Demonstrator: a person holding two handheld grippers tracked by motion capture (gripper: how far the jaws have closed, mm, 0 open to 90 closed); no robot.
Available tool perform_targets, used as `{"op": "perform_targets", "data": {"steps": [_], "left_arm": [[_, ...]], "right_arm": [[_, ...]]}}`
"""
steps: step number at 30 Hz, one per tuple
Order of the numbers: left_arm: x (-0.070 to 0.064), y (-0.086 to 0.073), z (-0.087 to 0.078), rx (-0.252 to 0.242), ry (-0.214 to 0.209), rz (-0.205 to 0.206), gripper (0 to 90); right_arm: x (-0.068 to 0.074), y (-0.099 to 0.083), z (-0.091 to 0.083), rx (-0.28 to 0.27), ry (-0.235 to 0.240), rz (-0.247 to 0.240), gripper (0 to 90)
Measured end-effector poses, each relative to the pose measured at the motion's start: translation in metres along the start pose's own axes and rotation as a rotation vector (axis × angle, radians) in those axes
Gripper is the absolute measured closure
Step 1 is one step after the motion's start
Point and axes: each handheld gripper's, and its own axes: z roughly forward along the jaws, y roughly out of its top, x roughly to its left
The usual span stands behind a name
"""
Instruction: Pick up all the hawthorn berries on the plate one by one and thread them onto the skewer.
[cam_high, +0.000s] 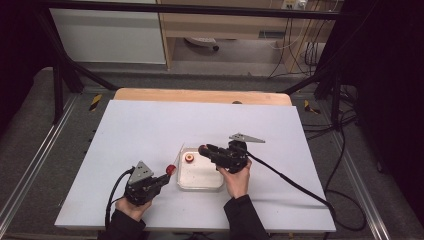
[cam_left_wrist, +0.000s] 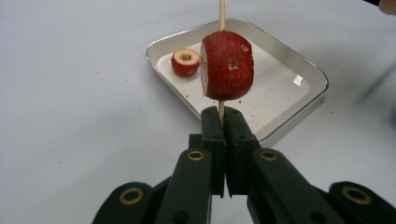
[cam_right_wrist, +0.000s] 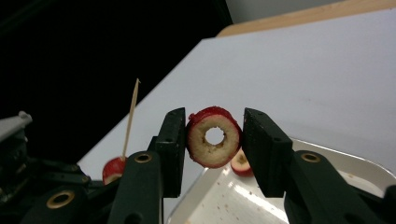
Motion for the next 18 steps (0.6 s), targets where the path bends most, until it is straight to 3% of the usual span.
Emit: {"op": "perform_targets", "data": {"steps": [5, 18], "left_arm": [[-0.004, 0.0, 0.0, -0.003, -0.009, -0.025, 88.1], [-0.026, 0.001, 0.006, -0.007, -0.026, -0.094, 87.8]], "right_arm": [[0.002, -0.007, 0.002, -0.121, 0.015, 0.031, 60.8], [0.009, -0.015, 0.006, -0.337, 0.033, 0.065, 60.9]]}}
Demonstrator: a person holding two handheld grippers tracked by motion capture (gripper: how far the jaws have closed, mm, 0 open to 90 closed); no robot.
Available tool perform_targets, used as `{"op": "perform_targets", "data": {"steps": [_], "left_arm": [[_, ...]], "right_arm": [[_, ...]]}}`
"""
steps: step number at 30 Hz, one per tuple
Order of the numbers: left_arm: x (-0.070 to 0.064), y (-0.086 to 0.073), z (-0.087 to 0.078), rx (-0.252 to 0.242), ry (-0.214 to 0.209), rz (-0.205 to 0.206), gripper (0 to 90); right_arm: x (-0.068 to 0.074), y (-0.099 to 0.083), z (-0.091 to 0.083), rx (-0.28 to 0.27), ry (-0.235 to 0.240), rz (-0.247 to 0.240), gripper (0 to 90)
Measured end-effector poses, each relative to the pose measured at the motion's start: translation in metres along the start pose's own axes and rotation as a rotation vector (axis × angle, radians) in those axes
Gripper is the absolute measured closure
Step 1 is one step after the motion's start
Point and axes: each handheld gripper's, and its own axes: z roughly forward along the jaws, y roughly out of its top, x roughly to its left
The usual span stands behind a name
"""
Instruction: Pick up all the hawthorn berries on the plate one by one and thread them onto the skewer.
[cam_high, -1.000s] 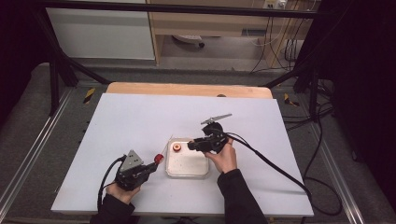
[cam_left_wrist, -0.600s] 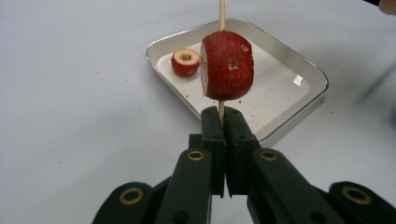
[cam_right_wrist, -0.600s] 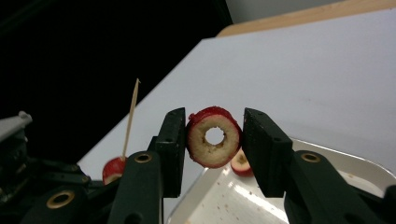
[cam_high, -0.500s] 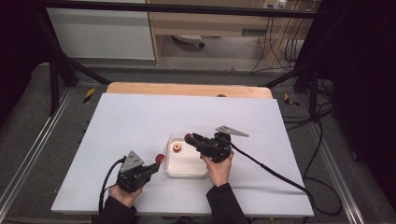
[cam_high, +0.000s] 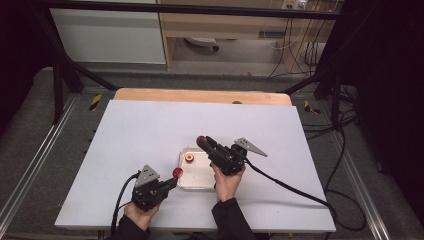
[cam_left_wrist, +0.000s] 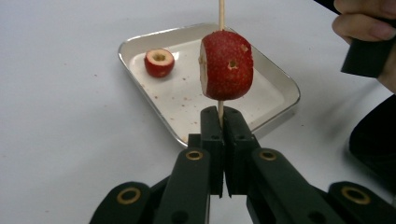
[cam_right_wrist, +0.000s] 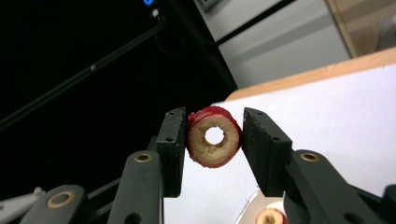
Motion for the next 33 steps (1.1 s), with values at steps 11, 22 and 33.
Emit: {"op": "perform_targets", "data": {"steps": [11, 22, 33], "left_arm": [[-0.022, -0.001, 0.014, -0.004, -0.019, -0.03, 88.1], [-0.025, 0.0, 0.019, -0.015, -0.04, -0.077, 88.1], [-0.023, 0.001, 0.02, -0.026, -0.045, -0.098, 88.1]], "right_arm": [[0.002, -0.003, 0.0, -0.098, 0.026, 0.011, 61.0], [0.002, -0.007, 0.001, -0.134, 0.038, 0.008, 61.1], [0.002, -0.01, 0.002, -0.143, 0.044, 0.012, 61.1]]}}
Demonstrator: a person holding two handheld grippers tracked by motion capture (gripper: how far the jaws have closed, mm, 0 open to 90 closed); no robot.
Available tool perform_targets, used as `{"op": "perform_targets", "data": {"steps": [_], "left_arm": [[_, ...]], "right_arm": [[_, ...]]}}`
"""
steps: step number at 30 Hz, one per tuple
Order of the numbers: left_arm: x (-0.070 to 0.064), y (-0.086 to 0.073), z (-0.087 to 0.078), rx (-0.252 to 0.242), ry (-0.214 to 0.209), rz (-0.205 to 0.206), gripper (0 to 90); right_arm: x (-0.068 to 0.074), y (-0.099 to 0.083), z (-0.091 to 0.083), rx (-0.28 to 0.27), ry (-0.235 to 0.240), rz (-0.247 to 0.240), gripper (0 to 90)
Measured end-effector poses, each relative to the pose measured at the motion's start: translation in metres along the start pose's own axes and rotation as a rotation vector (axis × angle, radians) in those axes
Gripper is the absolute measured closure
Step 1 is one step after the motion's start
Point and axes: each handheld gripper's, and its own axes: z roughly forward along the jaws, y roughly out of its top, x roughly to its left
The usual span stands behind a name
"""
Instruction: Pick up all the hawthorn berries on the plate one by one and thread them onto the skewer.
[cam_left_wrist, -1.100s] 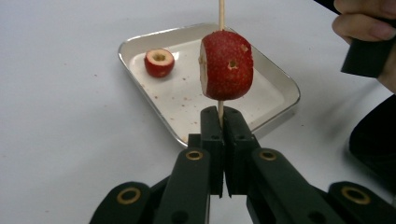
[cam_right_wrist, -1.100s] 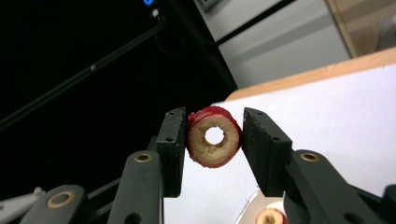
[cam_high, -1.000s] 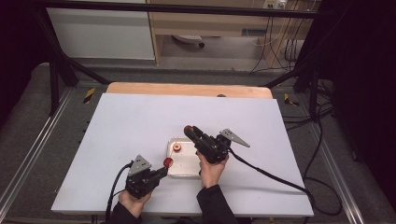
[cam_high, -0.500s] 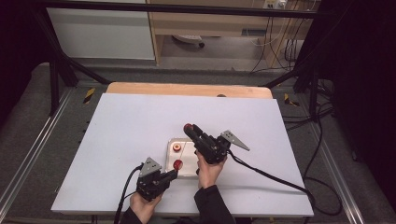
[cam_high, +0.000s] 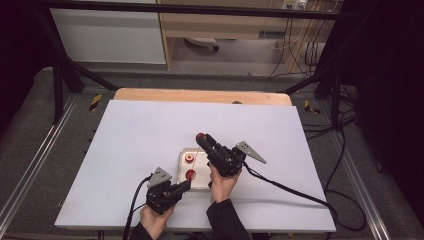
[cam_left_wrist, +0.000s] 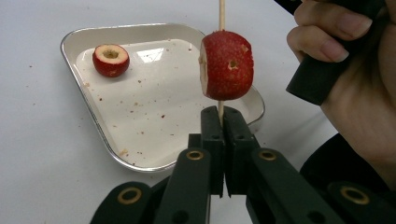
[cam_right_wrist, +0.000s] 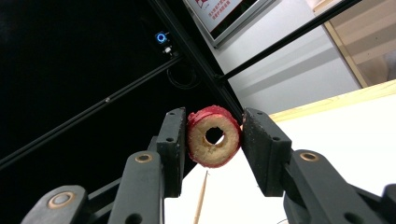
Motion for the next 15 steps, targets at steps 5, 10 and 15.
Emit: {"op": "perform_targets", "data": {"steps": [5, 10, 15], "left_arm": [[0.0, 0.0001, 0.0004, 0.0, -0.012, -0.012, 88.1], [0.0013, 0.0005, 0.0006, -0.001, -0.014, -0.021, 88.1], [0.0009, 0.0008, 0.001, -0.008, -0.017, -0.025, 88.1]], "right_arm": [[0.0, -0.0007, 0.0001, 0.004, 0.003, 0.003, 61.1], [-0.0003, -0.0022, 0.0003, 0.003, 0.009, 0.008, 61.1], [-0.0006, -0.0042, 0.0008, 0.004, 0.014, 0.017, 61.2]]}}
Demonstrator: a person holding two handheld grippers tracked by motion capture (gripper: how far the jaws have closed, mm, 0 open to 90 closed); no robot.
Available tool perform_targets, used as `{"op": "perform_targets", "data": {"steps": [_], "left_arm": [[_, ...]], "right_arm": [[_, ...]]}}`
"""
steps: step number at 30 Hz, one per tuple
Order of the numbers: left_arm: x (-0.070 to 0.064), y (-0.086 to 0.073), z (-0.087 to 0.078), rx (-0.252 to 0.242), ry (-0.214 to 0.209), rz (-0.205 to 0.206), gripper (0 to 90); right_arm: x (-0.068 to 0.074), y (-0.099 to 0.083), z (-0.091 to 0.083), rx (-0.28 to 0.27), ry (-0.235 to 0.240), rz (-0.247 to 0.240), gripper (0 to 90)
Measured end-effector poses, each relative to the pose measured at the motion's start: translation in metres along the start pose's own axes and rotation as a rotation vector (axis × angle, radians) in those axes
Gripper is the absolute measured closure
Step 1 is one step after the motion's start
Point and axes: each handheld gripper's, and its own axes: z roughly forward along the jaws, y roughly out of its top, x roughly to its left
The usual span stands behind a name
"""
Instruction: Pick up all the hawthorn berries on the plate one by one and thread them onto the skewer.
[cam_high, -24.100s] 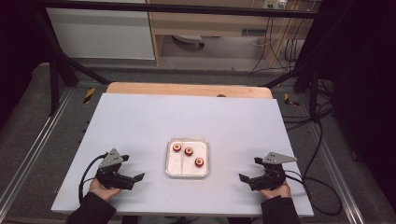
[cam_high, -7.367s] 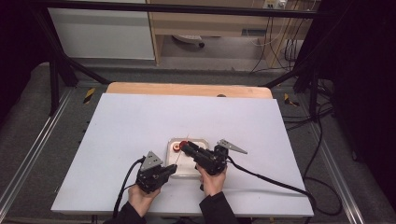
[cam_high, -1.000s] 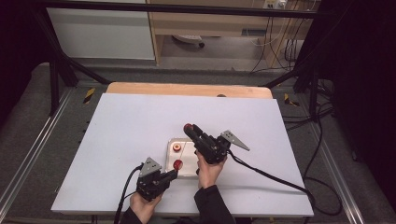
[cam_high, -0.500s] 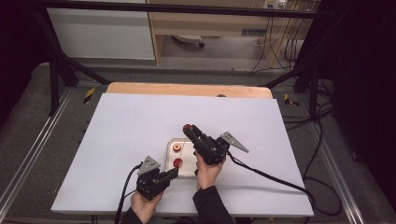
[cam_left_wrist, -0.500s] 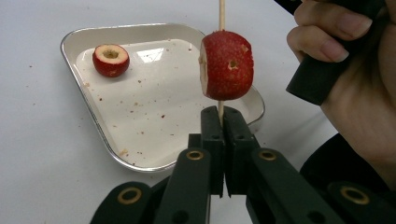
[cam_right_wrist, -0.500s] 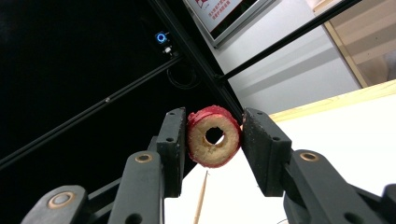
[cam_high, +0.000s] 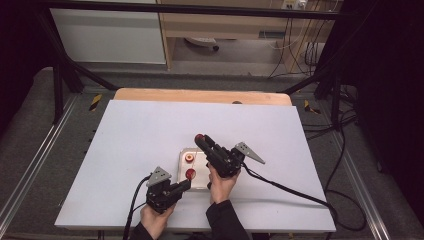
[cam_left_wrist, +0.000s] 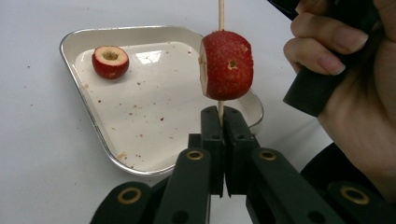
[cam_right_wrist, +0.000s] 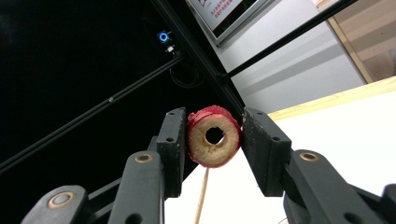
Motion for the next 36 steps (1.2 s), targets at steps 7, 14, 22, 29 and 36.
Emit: {"op": "perform_targets", "data": {"steps": [7, 14, 22, 29, 36], "left_arm": [[0.001, 0.001, 0.001, -0.008, -0.003, -0.025, 88.2], [0.002, 0.0, 0.003, -0.026, 0.006, -0.027, 88.3], [0.003, 0.002, 0.003, -0.054, 0.012, -0.021, 88.4], [0.008, 0.004, 0.003, -0.048, 0.011, -0.034, 88.4], [0.011, 0.006, 0.001, -0.048, 0.015, -0.031, 88.5]], "right_arm": [[0.0, -0.005, 0.0, 0.008, 0.007, 0.003, 61.2], [0.0, -0.007, 0.0, 0.018, 0.009, 0.015, 61.4], [0.004, -0.011, 0.001, 0.068, 0.023, 0.024, 61.6], [0.007, -0.019, 0.002, 0.112, 0.03, 0.015, 61.7], [0.01, -0.024, -0.001, 0.143, 0.032, -0.003, 61.8]]}}
